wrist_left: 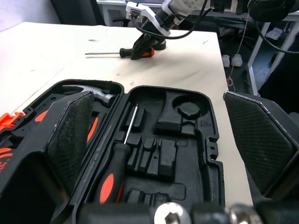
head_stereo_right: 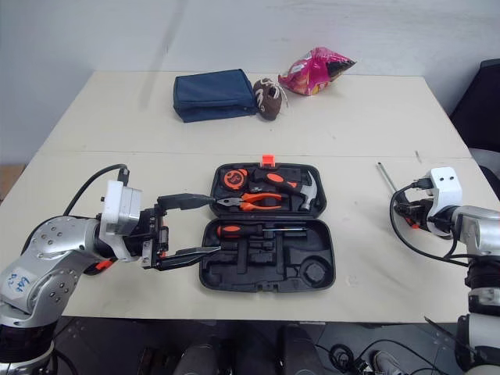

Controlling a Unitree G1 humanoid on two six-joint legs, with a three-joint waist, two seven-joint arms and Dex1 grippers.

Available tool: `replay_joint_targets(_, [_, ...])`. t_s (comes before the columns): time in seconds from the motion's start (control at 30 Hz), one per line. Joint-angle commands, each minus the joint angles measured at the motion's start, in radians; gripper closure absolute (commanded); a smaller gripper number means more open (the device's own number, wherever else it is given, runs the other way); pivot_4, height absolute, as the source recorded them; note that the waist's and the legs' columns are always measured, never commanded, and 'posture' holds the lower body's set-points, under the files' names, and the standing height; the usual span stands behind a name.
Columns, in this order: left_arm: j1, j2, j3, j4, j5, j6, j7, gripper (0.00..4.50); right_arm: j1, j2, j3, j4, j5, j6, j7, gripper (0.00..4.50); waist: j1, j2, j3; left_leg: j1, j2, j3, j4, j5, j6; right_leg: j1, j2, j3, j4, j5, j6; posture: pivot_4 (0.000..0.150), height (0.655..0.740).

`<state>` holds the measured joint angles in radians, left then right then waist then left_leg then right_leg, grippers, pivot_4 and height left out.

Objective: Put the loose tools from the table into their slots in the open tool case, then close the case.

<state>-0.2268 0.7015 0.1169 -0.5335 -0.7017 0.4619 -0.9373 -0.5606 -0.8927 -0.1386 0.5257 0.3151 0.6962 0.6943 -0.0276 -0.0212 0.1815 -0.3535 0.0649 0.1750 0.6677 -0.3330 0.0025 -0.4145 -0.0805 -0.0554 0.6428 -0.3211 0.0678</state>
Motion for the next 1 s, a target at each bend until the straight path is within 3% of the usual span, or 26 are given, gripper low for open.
replay_joint_targets(0.03, [-0.024,0.011,0.029,0.006,-0.007,-0.025,-0.012,0.00,0.015,-0.019,-0.057,-0.205,0.054,-0.052,0.083,3.49,-0.004,0.002,0.001,0.000,0.000,0.001,0.000,0.000,0.000,-0.001,0.000,0.001,0.000,0.000,0.000,0.150,0.7400])
replay_joint_targets(0.17, [0.006,0.056,0.060,-0.002,-0.055,0.006,-0.061,0.00,0.086,-0.061,0.017,-0.618,0.198,-0.039,0.358,3.49,-0.016,0.005,0.003,0.000,0.002,0.002,-0.002,0.001,-0.003,-0.003,0.003,0.002,0.002,0.000,-0.001,0.150,0.7400])
replay_joint_targets(0.27, [0.038,0.071,0.063,-0.020,-0.060,0.001,-0.083,0.00,0.091,-0.066,0.068,-0.726,0.227,0.003,0.405,3.49,-0.009,0.004,0.003,0.001,0.003,0.000,-0.004,0.001,-0.005,-0.003,0.004,0.001,0.002,-0.001,-0.002,0.150,0.7400])
replay_joint_targets(0.4, [0.134,0.083,0.120,0.044,0.038,-0.149,-0.151,0.00,0.037,-0.059,0.296,-0.936,0.206,0.077,0.463,3.49,-0.003,0.003,0.003,0.000,0.001,0.001,-0.002,0.000,-0.003,-0.003,0.001,0.001,0.001,-0.001,-0.002,0.150,0.7400])
replay_joint_targets(0.67, [0.236,0.151,0.182,0.073,0.046,-0.147,-0.191,0.00,-0.062,-0.002,0.525,-0.892,-0.002,0.055,0.387,3.49,-0.002,0.002,0.002,-0.003,0.001,0.000,-0.002,-0.001,-0.002,-0.006,-0.002,0.000,0.001,-0.001,-0.003,0.150,0.7400])
replay_joint_targets(1.0, [0.243,0.163,0.184,0.067,0.030,-0.110,-0.177,0.00,-0.060,-0.028,0.563,-0.804,-0.128,-0.090,0.469,3.49,-0.002,0.001,0.002,-0.012,0.001,0.000,0.003,-0.001,-0.001,-0.014,-0.002,-0.004,0.003,-0.001,-0.003,0.150,0.7400])
